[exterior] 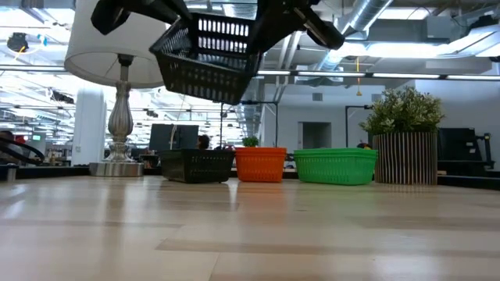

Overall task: Stack baskets by color
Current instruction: Stack the bottom black bin on top of the top black bin

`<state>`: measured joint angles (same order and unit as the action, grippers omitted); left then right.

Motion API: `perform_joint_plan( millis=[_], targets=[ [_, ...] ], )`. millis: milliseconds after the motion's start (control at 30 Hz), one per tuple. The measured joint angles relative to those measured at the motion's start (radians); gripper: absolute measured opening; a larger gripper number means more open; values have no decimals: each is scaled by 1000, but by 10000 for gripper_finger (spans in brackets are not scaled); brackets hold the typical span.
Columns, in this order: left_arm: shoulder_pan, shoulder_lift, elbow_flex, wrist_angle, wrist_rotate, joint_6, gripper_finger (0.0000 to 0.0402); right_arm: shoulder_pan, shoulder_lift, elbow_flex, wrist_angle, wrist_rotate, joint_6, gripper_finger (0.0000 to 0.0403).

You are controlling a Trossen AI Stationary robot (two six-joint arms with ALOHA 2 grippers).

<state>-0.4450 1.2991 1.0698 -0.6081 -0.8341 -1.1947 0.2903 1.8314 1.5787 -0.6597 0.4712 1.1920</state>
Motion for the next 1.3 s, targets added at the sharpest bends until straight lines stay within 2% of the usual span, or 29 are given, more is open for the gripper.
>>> perform_joint_plan(
  millis=[200, 333, 500, 733, 867, 1033, 1167, 1300],
  targets=[
    [-1, -70, 0, 1, 107, 85, 145, -77, -7, 52, -49, -81, -159, 5],
    [-8, -171, 0, -11, 181, 111, 229, -180, -8, 97, -61, -198, -343, 3],
    [-36, -309, 0, -46, 196, 110, 284, -355, -8, 126, -41, -361, -513, 3],
    [-61, -435, 0, -72, 176, 137, 288, -565, 30, 125, 67, -559, -663, 3],
    [-60, -458, 0, -130, 159, 130, 280, -633, 104, 149, 121, -658, -699, 3],
    [-60, -457, 0, -183, 173, 120, 276, -657, 231, 292, 18, -757, -797, 3],
    [-60, -457, 0, -196, 175, 109, 276, -667, 334, 452, -151, -762, -873, 3],
    [-60, -458, 0, -197, 174, 108, 276, -675, 415, 585, -247, -760, -926, 3]
  ],
)
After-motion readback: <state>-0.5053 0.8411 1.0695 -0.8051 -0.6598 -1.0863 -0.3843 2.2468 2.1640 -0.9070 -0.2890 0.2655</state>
